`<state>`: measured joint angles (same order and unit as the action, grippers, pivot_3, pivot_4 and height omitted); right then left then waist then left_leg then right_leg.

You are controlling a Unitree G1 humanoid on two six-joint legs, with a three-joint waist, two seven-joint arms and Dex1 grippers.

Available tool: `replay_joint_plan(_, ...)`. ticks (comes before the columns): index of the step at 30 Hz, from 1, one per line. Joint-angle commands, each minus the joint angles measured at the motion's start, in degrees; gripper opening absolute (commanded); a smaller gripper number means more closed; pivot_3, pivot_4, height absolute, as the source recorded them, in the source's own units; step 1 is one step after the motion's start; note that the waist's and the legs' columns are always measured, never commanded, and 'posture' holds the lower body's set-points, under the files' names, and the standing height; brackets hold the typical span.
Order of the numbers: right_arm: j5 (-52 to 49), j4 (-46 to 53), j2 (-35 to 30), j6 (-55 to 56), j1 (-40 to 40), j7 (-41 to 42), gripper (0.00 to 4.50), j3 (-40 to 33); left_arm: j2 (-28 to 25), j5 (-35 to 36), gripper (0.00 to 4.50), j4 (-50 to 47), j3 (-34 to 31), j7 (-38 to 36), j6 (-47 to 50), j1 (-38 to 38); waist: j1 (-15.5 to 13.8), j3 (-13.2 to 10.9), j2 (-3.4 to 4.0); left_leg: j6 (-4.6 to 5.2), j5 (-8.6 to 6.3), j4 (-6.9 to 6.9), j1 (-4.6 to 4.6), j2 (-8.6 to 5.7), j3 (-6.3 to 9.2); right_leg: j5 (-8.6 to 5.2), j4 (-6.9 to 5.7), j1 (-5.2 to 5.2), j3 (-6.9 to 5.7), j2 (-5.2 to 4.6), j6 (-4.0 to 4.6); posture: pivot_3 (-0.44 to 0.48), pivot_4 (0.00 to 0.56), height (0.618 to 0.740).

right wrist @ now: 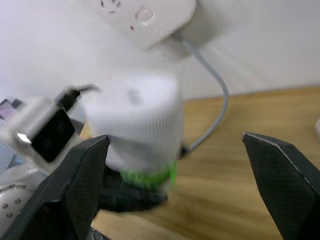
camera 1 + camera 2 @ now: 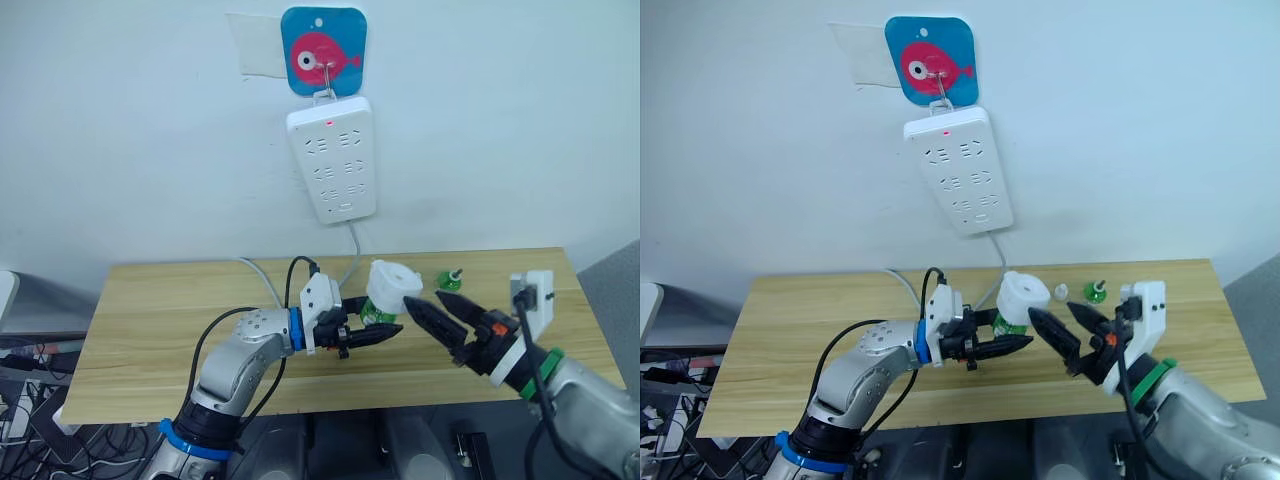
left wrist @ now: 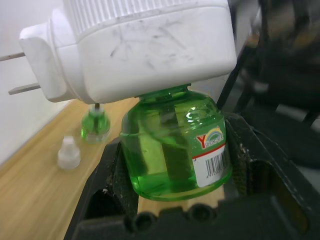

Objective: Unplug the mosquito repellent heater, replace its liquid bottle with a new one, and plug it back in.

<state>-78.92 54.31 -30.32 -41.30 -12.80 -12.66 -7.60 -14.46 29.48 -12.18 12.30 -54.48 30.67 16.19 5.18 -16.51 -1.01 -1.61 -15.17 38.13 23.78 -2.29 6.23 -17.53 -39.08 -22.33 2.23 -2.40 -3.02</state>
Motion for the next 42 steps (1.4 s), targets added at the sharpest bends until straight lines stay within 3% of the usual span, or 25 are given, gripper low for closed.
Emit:
replay_joint_plan(1, 4.2, 2.7, 0.3, 2.6, 0.6, -0.9, 4.41, 1.5, 0.0, 2.2, 2.25, -1.5, -0.2, -1.3, -0.1, 1.3, 0.4, 0.0, 0.02, -0.02, 0.01, 0.0, -0.01, -0.01, -0.05, 0.0, 0.0, 0.0, 0.0, 0.04, 0.0, -0.247, 0.257, 0.74)
replay_joint_plan(11, 20.1, 0.7, 1.8, 3.0, 5.8, 1.1, 4.41, 9.5, -1.1, -0.6, 2.25, -0.5, 2.3, -1.3, -2.1, 1.3, 1.2, 0.1, 0.03, -0.03, 0.01, -0.02, -0.02, 0.01, -0.06, 0.0, 0.01, -0.01, 0.0, 0.13, 0.0, -0.242, 0.26, 0.74)
replay_joint_plan(23, 19.0, -0.6, 5.4, 2.0, 9.0, 1.5, 4.41, 10.6, 2.1, -5.5, 2.25, -0.3, 5.6, 1.9, -9.4, -1.3, 1.3, 0.3, 0.08, -0.02, 0.01, -0.03, -0.02, 0.04, -0.05, 0.0, 0.01, -0.01, 0.08, 0.1, 0.0, -0.23, 0.236, 0.74)
replay_joint_plan(34, 19.6, -1.1, 6.4, 1.3, 9.0, 0.7, 4.41, 10.4, 3.9, -5.9, 2.25, -1.1, 6.2, 5.5, -10.2, -1.7, 1.3, 1.4, 0.18, 0.0, 0.0, -0.03, -0.01, 0.01, -0.08, 0.0, 0.01, -0.01, 0.07, 0.1, 0.0, -0.22, 0.221, 0.74)
replay_joint_plan(37, 20.0, -0.6, 6.7, 1.7, 8.6, 0.3, 3.86, 9.9, 3.5, -6.1, 2.25, -1.4, 6.5, 5.3, -10.4, -1.9, 1.3, 1.5, 0.22, 0.0, 0.0, -0.03, -0.02, 0.0, -0.1, 0.0, 0.02, -0.01, 0.07, 0.11, 0.0, -0.22, 0.221, 0.74)
replay_joint_plan(39, 20.3, -0.4, 6.6, 1.7, 8.5, 0.2, 3.21, 9.7, 3.5, -6.3, 2.25, -1.2, 6.6, 5.4, -10.5, -1.9, 1.3, 1.5, 0.23, -0.01, 0.0, -0.03, -0.02, 0.0, -0.09, 0.0, 0.02, -0.02, 0.08, 0.11, 0.0, -0.226, 0.216, 0.74)
replay_joint_plan(42, 20.6, -0.2, 6.6, 1.7, 8.6, 0.0, 3.05, 9.7, 3.4, -6.5, 2.25, -1.0, 6.7, 5.6, -10.6, -1.9, 1.3, 1.6, 0.25, -0.01, 0.0, -0.03, -0.02, 0.0, -0.1, 0.0, 0.01, -0.01, 0.08, 0.11, 0.0, -0.226, 0.216, 0.74)
